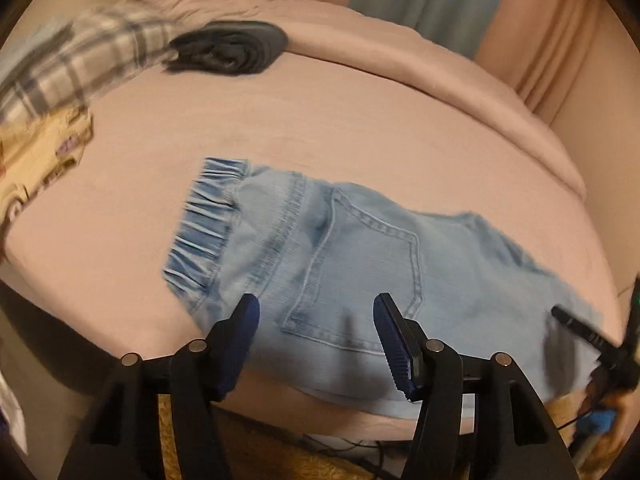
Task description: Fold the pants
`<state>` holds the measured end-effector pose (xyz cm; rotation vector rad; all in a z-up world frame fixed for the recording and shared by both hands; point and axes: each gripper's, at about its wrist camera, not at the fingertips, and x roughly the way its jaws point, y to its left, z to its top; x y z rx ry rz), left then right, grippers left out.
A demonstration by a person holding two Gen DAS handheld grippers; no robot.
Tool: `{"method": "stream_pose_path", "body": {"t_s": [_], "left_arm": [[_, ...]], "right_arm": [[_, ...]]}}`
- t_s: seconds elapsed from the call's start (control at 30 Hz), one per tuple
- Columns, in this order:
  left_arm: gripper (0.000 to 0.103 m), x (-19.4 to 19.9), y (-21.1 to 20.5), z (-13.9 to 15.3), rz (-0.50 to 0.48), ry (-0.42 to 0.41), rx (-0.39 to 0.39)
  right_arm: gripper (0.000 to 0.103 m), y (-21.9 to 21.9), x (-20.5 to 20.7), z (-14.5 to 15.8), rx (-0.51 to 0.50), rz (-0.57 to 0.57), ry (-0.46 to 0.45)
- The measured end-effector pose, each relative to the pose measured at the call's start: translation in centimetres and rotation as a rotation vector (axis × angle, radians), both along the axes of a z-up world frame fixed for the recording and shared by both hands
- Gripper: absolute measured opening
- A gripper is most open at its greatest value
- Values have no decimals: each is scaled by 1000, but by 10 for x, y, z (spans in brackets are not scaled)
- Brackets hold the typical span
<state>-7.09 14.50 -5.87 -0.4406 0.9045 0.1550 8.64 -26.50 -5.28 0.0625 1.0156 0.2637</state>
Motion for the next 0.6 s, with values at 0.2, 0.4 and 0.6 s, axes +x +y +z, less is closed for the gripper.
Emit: {"method": "stream_pose_path", "body": {"t_s": [0.2, 0.4, 0.6], "left_arm": [[67, -12, 39, 7, 126, -13, -2], [71, -2, 52, -29, 116, 83, -62], [54, -4, 62, -50, 178, 27, -231]], "right_arm": [[51, 34, -13, 1, 67, 110, 15], [54, 73, -27, -8, 57, 218, 35], [57, 90, -19, -10, 31, 228, 18]]}}
